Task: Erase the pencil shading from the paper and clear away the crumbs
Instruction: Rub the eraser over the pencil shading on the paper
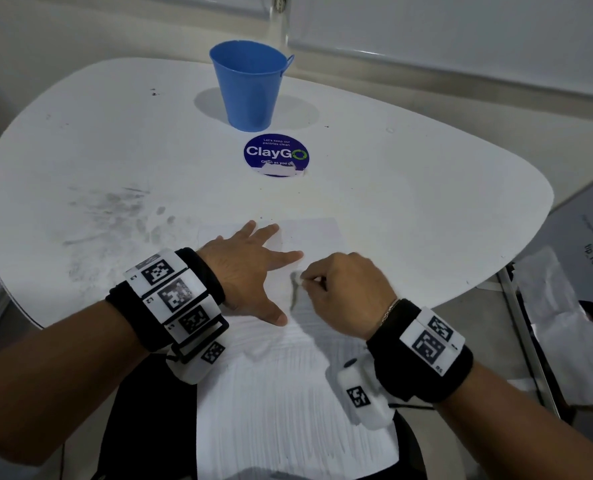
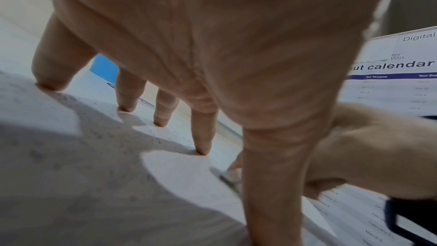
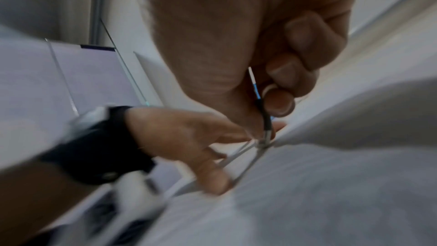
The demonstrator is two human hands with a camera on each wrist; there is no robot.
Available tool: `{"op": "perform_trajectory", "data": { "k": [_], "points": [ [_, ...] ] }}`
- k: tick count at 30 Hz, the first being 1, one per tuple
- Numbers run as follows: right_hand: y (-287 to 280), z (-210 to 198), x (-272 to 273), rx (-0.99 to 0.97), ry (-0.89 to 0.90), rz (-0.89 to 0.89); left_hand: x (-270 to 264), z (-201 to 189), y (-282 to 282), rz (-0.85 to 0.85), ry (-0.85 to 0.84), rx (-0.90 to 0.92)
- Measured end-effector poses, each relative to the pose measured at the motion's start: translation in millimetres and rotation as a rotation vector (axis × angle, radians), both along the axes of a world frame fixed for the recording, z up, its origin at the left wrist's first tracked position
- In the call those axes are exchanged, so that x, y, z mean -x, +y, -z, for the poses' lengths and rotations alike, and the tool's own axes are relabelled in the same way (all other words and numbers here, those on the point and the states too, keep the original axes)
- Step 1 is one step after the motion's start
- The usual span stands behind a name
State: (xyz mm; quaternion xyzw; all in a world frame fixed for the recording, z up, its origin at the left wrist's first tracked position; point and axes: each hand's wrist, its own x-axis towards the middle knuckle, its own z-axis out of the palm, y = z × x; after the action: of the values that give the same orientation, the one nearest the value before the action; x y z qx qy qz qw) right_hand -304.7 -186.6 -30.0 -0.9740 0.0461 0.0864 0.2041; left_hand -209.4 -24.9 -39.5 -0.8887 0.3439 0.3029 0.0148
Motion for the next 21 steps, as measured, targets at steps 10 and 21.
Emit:
{"op": "perform_trajectory", "data": {
  "k": [10,21],
  "points": [
    [10.2,1.8,0.9,-0.027,-0.012,-0.044,0.2,0.4,-0.8,0.007,-0.009,-0.001],
    [3.1,-2.9,-0.7,-0.08,0.049,-0.052,0.5,-0.7,-0.4,0.004,-0.01,0.006]
  ]
}}
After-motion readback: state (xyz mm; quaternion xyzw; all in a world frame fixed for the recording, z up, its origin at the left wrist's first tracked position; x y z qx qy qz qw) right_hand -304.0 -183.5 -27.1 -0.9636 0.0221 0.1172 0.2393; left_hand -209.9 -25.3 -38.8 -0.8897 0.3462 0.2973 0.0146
